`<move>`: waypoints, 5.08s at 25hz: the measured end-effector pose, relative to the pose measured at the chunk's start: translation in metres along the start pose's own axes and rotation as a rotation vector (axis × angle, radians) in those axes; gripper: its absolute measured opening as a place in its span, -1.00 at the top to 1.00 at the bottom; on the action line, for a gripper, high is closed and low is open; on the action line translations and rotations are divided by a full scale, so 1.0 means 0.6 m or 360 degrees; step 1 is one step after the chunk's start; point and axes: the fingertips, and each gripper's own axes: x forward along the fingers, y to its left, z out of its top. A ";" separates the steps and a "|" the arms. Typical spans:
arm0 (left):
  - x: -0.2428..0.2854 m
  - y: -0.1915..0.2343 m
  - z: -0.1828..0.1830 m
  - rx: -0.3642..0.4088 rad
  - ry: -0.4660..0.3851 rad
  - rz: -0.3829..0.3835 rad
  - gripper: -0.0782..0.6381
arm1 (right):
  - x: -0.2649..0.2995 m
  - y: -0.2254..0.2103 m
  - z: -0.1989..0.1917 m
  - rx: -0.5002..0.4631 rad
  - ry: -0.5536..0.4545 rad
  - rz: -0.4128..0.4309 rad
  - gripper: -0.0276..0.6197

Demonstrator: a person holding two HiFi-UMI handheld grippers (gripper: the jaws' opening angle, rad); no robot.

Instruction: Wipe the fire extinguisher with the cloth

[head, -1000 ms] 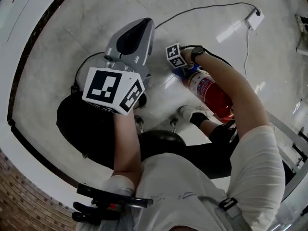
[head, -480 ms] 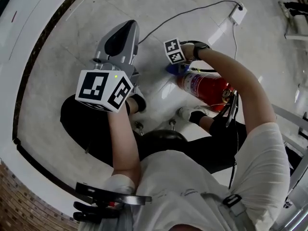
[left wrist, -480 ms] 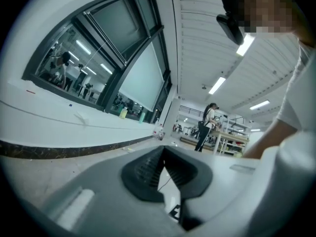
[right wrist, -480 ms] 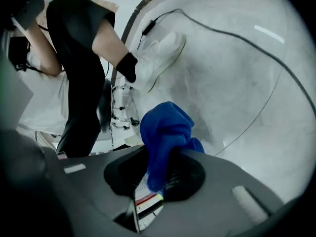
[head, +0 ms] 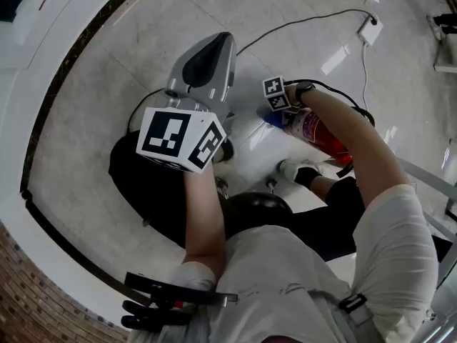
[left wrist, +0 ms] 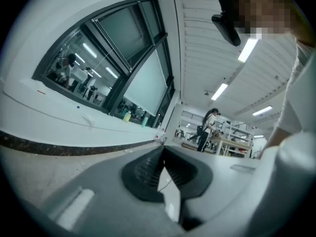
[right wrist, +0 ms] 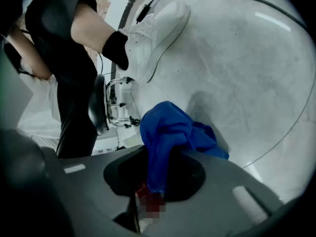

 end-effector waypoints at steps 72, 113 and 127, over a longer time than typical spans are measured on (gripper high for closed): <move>-0.075 -0.006 0.038 0.0027 -0.0084 -0.0041 0.78 | 0.020 0.205 -0.046 -0.0543 0.1073 0.0274 0.68; -0.435 -0.600 -0.106 0.0435 -0.0093 -0.0438 0.78 | -0.167 0.945 -0.173 0.0183 -0.3199 -0.2622 0.66; -0.497 -0.702 -0.131 0.0520 -0.0146 -0.0409 0.78 | -0.048 0.991 -0.183 0.0518 -0.3460 -0.2647 0.67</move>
